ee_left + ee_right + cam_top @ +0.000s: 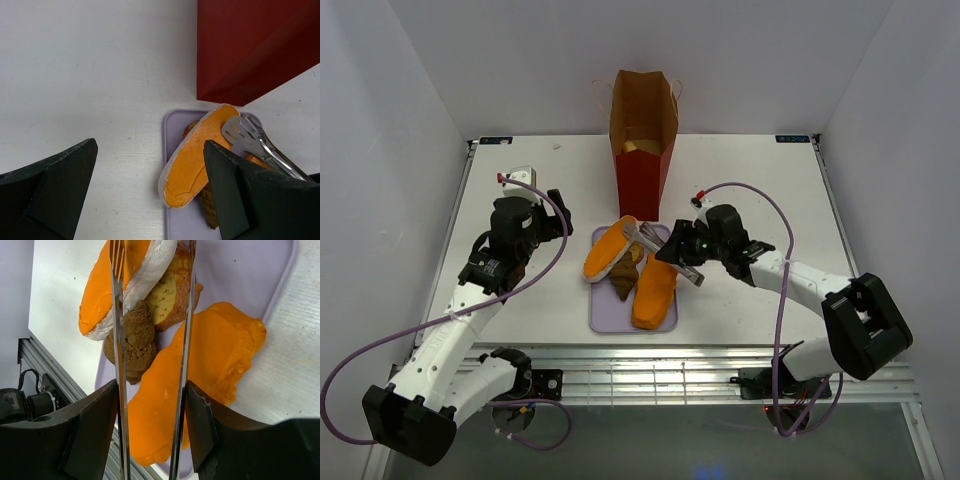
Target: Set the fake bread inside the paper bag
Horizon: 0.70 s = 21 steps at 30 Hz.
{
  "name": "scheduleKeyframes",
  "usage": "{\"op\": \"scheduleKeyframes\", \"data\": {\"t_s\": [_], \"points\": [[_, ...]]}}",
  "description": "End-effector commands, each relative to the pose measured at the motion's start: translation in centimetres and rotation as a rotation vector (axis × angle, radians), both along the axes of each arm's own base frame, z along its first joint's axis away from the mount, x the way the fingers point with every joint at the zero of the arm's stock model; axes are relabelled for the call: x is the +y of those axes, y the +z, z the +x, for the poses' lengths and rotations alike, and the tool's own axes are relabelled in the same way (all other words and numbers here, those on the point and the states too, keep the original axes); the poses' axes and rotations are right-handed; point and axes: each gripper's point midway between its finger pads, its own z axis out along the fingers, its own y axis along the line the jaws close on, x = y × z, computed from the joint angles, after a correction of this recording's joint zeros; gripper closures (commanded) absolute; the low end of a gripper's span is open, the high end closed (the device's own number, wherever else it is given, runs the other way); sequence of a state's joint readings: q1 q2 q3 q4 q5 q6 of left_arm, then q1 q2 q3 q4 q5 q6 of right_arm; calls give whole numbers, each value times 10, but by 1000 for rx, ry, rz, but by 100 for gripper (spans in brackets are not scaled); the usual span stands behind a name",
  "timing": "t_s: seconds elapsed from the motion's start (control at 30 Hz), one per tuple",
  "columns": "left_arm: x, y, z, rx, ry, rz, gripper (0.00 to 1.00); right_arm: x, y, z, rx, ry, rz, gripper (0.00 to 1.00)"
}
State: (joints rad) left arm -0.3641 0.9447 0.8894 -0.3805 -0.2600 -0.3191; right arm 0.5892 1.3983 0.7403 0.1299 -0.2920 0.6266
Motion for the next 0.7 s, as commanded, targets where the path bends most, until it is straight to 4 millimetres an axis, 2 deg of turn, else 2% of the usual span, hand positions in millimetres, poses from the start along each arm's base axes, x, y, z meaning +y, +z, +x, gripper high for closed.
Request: {"op": "scheduleKeyframes", "data": {"t_s": [0.0,0.67], "points": [[-4,8,0,-30,-19,-14,2,15,37,18,-95,14,93,41],[-3,12,-2,-44,-15,-16,2,27,26,20,-43,40,119,42]]}}
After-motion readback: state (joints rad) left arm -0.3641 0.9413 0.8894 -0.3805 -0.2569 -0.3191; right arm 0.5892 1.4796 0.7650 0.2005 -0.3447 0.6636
